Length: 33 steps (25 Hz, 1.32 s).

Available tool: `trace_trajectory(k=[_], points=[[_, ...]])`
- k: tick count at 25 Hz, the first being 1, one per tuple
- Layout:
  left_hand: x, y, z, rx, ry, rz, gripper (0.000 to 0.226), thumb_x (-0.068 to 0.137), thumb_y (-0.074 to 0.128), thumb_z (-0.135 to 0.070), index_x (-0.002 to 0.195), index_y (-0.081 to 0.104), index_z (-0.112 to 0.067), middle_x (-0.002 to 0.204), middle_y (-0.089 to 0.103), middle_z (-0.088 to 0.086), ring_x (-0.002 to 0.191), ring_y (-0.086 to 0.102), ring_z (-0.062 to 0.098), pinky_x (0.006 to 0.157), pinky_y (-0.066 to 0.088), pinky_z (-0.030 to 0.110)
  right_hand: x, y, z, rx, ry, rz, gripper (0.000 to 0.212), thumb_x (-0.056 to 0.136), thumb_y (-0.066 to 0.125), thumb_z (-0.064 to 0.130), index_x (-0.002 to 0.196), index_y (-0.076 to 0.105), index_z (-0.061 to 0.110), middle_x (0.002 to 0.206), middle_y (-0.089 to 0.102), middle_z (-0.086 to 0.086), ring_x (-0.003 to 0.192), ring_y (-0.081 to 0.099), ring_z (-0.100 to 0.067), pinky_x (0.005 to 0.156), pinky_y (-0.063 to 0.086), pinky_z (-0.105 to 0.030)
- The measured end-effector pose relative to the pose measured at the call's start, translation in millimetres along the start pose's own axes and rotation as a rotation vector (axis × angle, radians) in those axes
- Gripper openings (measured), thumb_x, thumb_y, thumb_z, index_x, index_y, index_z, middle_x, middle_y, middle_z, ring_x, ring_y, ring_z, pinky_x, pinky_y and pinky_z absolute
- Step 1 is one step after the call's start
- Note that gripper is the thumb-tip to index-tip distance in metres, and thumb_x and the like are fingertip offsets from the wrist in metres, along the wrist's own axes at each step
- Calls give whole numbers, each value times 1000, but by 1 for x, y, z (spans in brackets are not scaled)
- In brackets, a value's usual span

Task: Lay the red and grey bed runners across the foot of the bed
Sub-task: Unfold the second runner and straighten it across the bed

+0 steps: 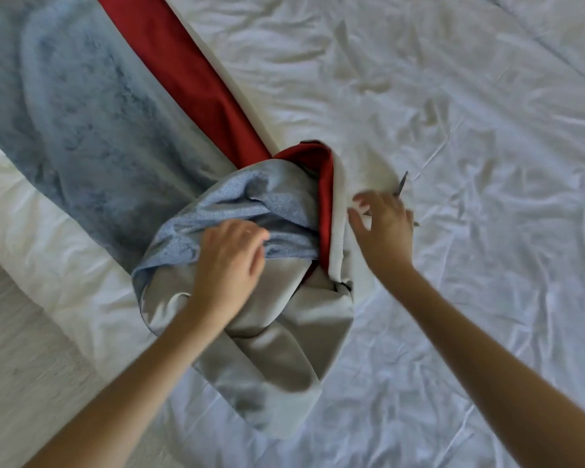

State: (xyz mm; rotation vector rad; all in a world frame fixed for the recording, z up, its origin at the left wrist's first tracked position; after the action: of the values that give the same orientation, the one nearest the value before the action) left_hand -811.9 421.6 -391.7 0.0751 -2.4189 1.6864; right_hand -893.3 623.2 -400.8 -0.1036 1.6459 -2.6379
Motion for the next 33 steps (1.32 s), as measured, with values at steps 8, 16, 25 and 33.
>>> trace_trajectory(k=[8,16,25,33], points=[[4,88,-49,162,69,184,22,79,63,-23,100,63,-18,96,66,-1,93,60,24,76,45,38,-80,42,-41,-138,195,65,41,71,74,43,98,64,15,97,67,-3,92,60,-27,82,43,-41],[27,77,-60,128,87,114,10,81,64,-17,72,65,-19,68,66,-3,76,57,25,77,31,35,-67,14,-80,88,370,-18,16,90,57,23,94,69,13,91,72,-7,97,59,-27,86,30,-34],[34,-78,46,-244,-122,-447,5,85,59,-16,82,63,-15,82,66,-11,84,55,16,82,39,38,54,-72,-70,348,357,-151,25,93,52,24,98,63,3,89,63,-9,96,60,-29,76,38,-28],[5,-72,238,-264,-750,-459,6,82,50,-35,79,47,-40,68,56,-25,75,52,-9,77,38,6,166,-25,4,314,267,-11,27,92,51,32,106,63,13,107,67,-5,105,58,-23,103,40,-35]])
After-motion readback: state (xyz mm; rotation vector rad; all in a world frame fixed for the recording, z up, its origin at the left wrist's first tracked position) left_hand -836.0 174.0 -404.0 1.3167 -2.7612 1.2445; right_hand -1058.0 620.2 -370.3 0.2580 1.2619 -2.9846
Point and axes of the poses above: each hand's wrist, its own x-axis towards the middle knuckle, its own y-axis out of the palm, z = x × y, the point moved 10 cm from there along x, towards the middle knuckle
